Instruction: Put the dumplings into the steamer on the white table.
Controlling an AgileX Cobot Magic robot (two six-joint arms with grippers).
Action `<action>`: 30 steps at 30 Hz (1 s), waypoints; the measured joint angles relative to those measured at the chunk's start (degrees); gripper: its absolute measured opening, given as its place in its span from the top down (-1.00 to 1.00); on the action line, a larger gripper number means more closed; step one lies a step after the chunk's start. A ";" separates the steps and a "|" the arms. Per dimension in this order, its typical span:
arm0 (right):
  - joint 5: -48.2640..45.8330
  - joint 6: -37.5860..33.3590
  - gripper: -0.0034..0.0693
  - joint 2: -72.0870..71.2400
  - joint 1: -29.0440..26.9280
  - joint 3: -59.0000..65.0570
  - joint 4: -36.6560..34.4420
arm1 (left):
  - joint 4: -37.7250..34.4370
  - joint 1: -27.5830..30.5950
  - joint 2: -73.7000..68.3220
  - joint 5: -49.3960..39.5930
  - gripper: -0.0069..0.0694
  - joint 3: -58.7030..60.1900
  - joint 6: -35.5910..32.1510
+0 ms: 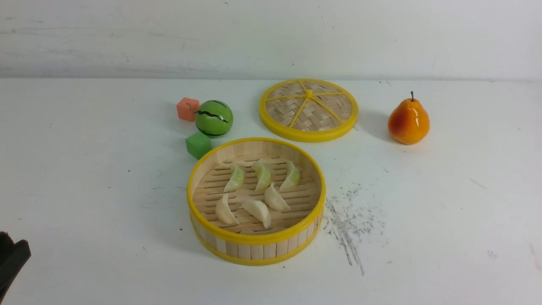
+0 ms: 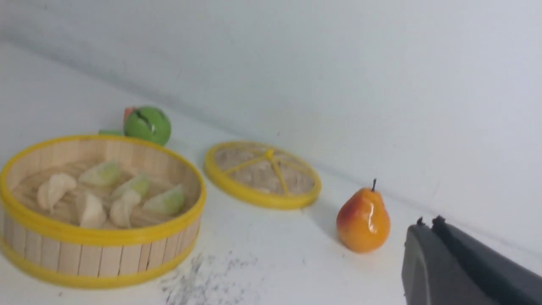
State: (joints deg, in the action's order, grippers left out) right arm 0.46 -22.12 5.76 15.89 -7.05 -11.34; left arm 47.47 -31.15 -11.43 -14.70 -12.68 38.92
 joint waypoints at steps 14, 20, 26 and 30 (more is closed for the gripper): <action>-3.23 -0.06 0.89 -3.26 -0.91 8.56 0.96 | 0.00 0.00 0.00 0.00 0.43 0.00 0.00; -6.12 4.72 0.88 -3.46 -6.88 8.56 8.60 | 0.00 0.00 0.00 0.00 0.41 0.00 0.00; -10.15 25.98 0.88 -6.18 -13.32 8.56 17.27 | 0.00 0.00 0.00 0.00 0.39 0.00 0.00; -15.70 30.52 0.88 -6.35 -15.72 8.56 17.28 | 0.00 0.00 0.00 0.00 0.39 0.00 0.00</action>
State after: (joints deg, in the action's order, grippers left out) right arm -15.24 8.41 -0.59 0.17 1.50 5.94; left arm 47.47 -31.15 -11.43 -14.70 -12.68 38.92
